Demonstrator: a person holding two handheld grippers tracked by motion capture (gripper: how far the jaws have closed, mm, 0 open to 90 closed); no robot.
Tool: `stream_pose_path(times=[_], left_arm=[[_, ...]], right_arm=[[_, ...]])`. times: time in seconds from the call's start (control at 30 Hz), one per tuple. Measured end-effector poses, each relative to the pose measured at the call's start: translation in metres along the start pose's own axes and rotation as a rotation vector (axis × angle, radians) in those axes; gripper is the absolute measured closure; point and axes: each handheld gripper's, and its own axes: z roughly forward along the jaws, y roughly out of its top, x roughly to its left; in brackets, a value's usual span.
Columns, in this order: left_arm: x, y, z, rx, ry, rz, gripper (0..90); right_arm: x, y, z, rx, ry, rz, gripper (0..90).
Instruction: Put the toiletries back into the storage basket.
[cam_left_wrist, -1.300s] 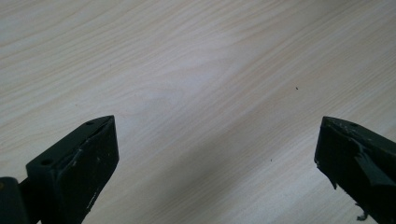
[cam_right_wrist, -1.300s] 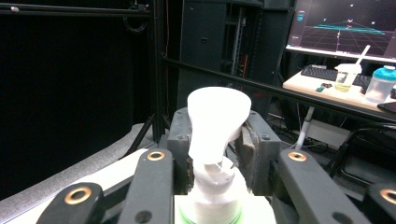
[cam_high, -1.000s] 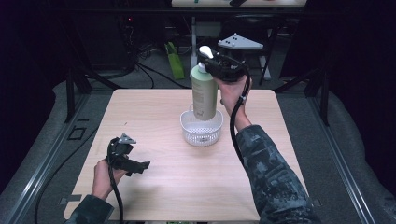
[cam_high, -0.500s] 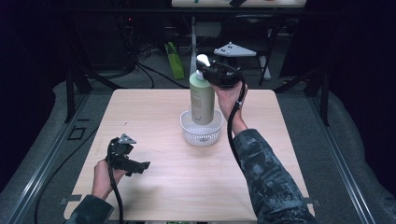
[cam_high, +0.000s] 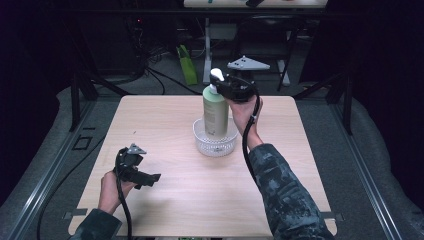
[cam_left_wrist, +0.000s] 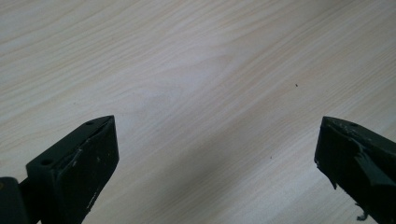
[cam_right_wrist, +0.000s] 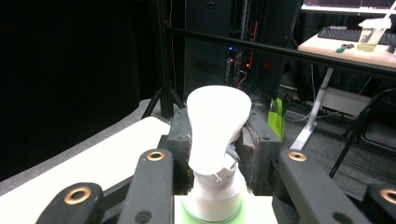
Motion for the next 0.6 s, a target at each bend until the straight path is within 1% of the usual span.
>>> stream_pose_path(times=[0.27, 0.33, 0.5, 0.6], left_arm=[[0.000, 0.000, 0.000, -0.001, 0.001, 0.001, 0.0], [0.000, 0.000, 0.000, 0.004, 0.006, 0.009, 0.0], [0.000, 0.000, 0.000, 0.000, 0.002, 0.005, 0.0], [0.000, 0.000, 0.000, -0.001, 0.005, 0.006, 0.0]], right_arm=[[0.000, -0.015, 0.004, 0.021, 0.001, 0.009, 68.0], [0.000, -0.020, 0.005, 0.026, 0.003, 0.011, 68.0], [-0.001, -0.030, 0.008, 0.036, 0.005, 0.018, 68.0], [-0.001, -0.035, 0.009, 0.051, 0.006, 0.018, 68.0]])
